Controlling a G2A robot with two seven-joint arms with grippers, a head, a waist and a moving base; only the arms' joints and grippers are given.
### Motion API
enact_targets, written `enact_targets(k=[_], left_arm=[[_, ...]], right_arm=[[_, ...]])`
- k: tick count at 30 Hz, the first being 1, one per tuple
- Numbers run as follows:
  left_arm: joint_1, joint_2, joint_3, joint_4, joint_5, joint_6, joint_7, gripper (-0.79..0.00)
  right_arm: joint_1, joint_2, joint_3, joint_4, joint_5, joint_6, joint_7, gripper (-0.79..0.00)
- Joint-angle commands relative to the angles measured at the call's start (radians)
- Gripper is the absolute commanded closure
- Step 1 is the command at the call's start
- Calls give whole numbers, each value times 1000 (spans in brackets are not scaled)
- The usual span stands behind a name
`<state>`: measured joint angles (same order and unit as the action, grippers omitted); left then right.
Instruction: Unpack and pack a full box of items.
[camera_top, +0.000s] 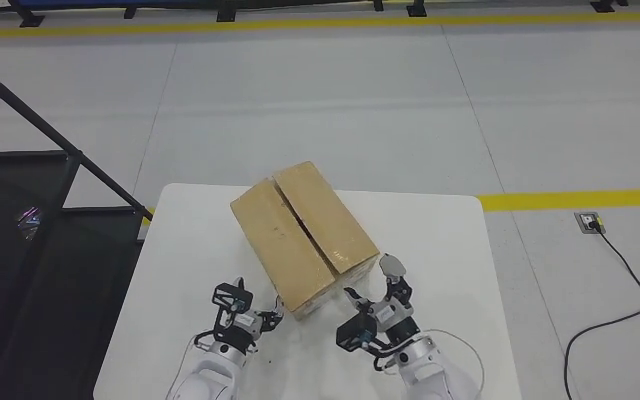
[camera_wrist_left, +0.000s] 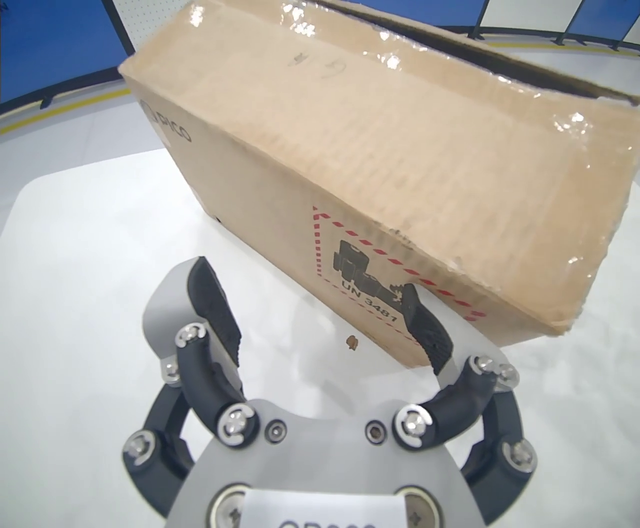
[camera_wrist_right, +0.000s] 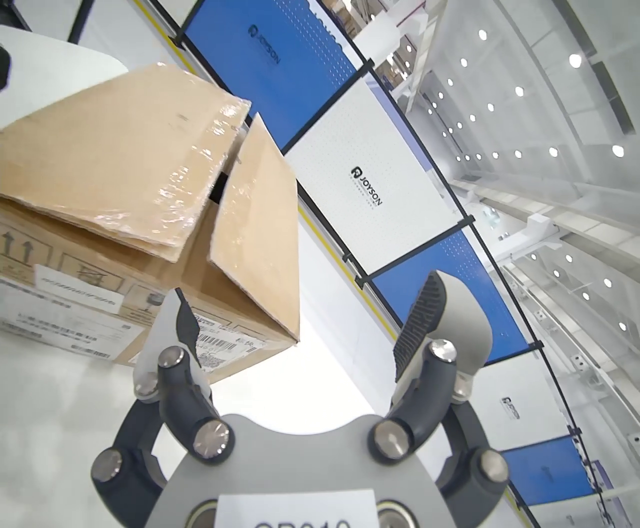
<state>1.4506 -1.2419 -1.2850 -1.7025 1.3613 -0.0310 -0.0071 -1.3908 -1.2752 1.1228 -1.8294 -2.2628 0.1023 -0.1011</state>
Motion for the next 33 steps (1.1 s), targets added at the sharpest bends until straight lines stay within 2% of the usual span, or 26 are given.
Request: enact_targets(k=[1,15,19,20,21,22,26,33], left_arm=[[-2,-1,12,-2,10,-7,0,-785],[-23,-14,102,-17,81,-23,-22,-785],[-30,-18,125,-18,92,-22,-24,-785],[-30,-19,126,-19,94,-22,-21,-785],[-29,-19,125,-23,91,-21,-18,-785],[-26,-19,119,-26,86,-19,-13,-785],[5,-11,41,-44,38,-12,13,-785],[86,8,-195,-52,-123,-8,55,-785]], right_arm=[[-25,4,15,-17,1,-2,-25,-785],[-109,12,73,-60,27,8,-61,-785],[-119,9,88,-68,93,37,-76,-785],[-123,8,86,-69,130,30,-85,-785],[-121,8,73,-75,189,-33,-126,-785],[-121,8,73,-75,189,-33,-126,-785],[-121,8,73,-75,189,-33,-126,-785],[-117,5,63,-82,197,-22,-108,-785]])
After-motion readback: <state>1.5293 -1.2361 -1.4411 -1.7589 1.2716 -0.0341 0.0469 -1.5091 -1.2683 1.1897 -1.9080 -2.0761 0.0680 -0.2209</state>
